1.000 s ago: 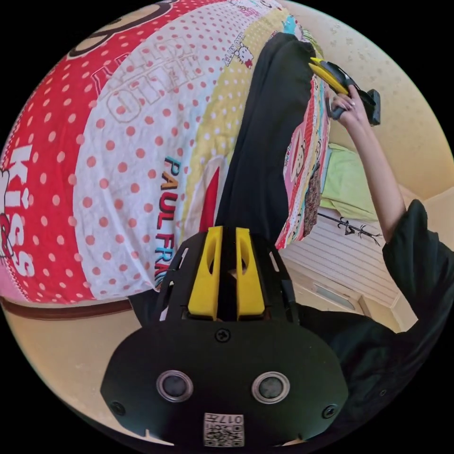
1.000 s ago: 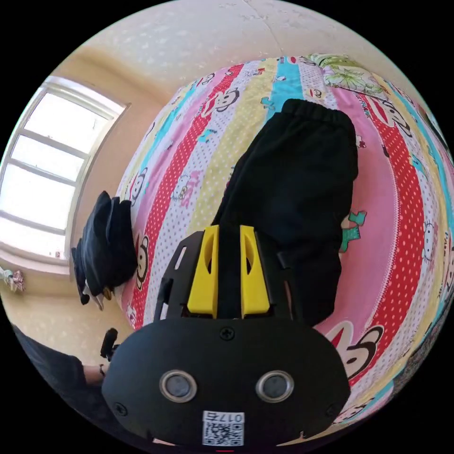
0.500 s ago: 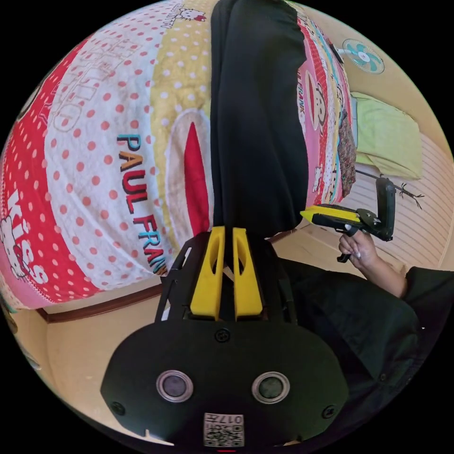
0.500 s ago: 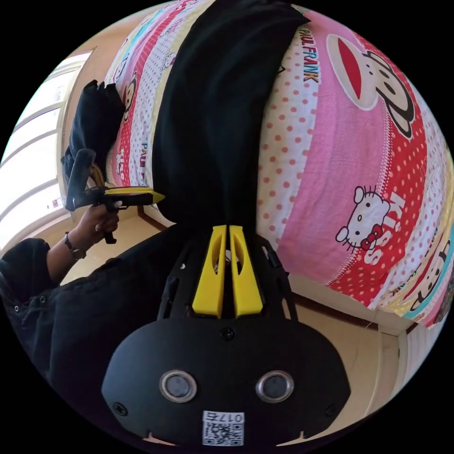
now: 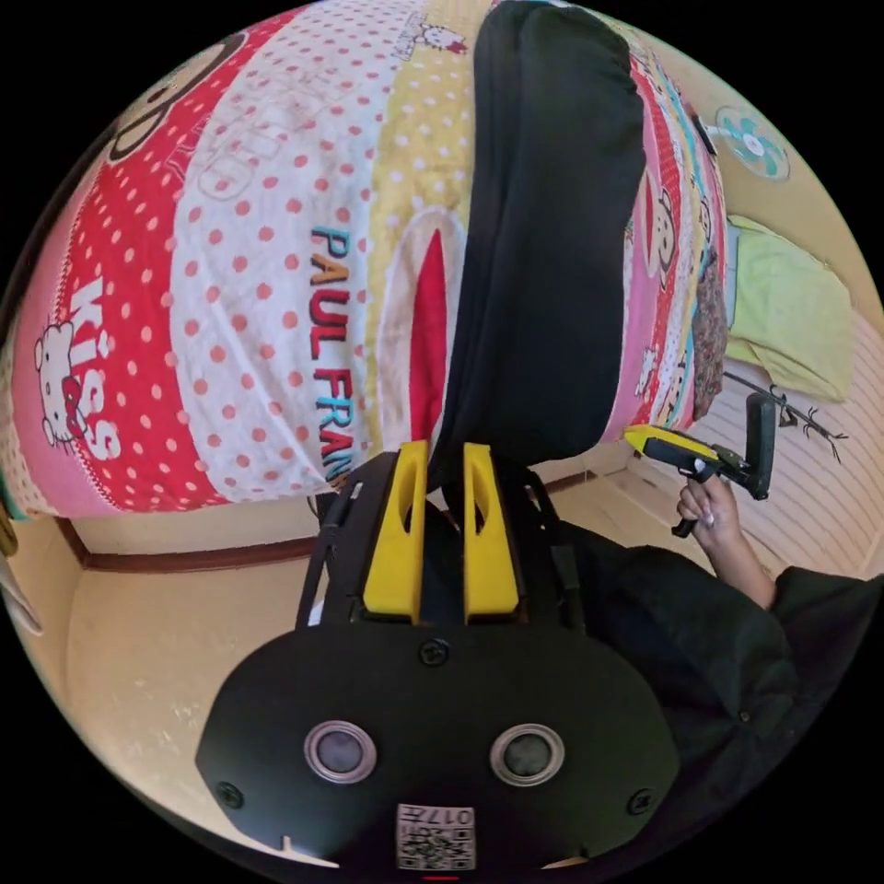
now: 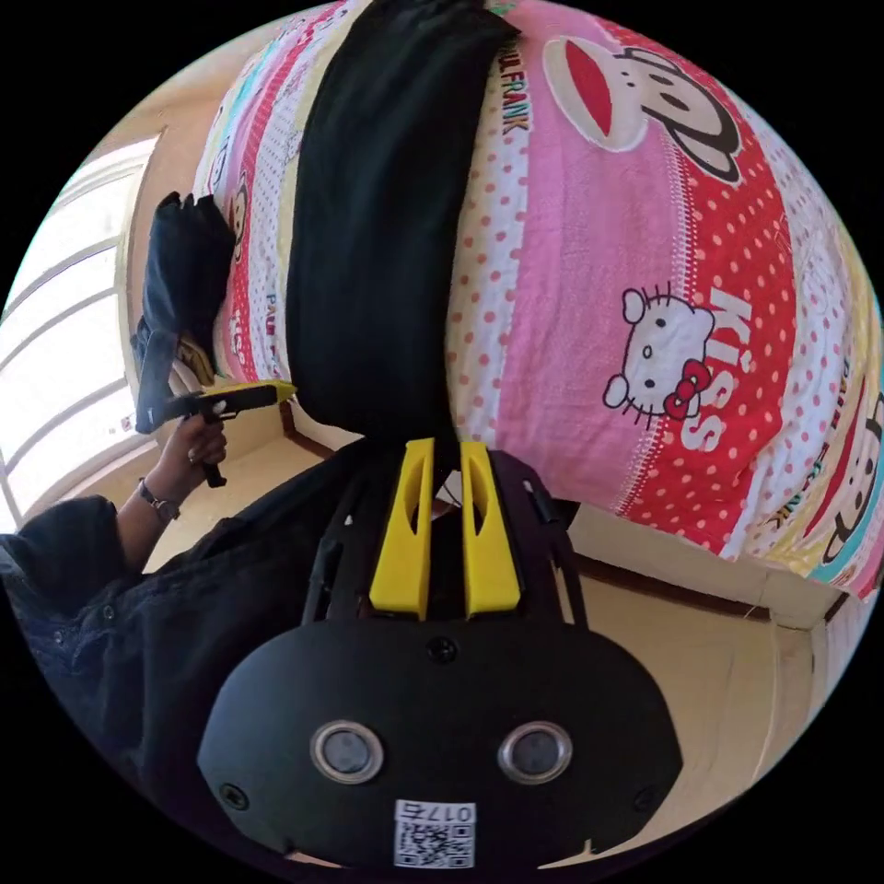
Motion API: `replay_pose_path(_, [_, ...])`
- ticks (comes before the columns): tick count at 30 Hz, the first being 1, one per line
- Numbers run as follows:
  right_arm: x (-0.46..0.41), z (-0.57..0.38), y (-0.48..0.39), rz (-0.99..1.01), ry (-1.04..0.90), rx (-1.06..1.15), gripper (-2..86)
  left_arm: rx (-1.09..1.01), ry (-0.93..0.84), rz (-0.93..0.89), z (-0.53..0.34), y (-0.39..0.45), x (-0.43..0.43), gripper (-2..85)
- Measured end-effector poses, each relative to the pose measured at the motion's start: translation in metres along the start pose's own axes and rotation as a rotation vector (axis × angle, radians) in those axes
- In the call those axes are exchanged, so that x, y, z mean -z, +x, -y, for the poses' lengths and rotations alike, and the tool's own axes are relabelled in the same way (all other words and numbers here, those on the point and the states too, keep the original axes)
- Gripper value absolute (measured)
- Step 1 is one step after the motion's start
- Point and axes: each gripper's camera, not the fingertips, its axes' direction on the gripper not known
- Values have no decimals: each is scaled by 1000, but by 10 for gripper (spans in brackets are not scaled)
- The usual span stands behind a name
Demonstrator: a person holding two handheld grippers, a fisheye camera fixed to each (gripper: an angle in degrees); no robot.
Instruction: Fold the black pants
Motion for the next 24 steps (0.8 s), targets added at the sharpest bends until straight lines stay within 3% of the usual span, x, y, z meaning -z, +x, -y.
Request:
replay_pose_path(4, [32,36,5,6,122,-7,58,-43,166,-71,35,14,38,79])
replay_pose_path(10, [81,165,-63,-68,305,192,79,-194,267,5,102,58,45,80])
replay_pose_path(18, [76,349,-177,-157,452,229,116,-157,235,45,140,76,16,80])
replay_pose_path(24, [31,379,-180,-220,515,139,75,-75,253,-98,116,64,6,63])
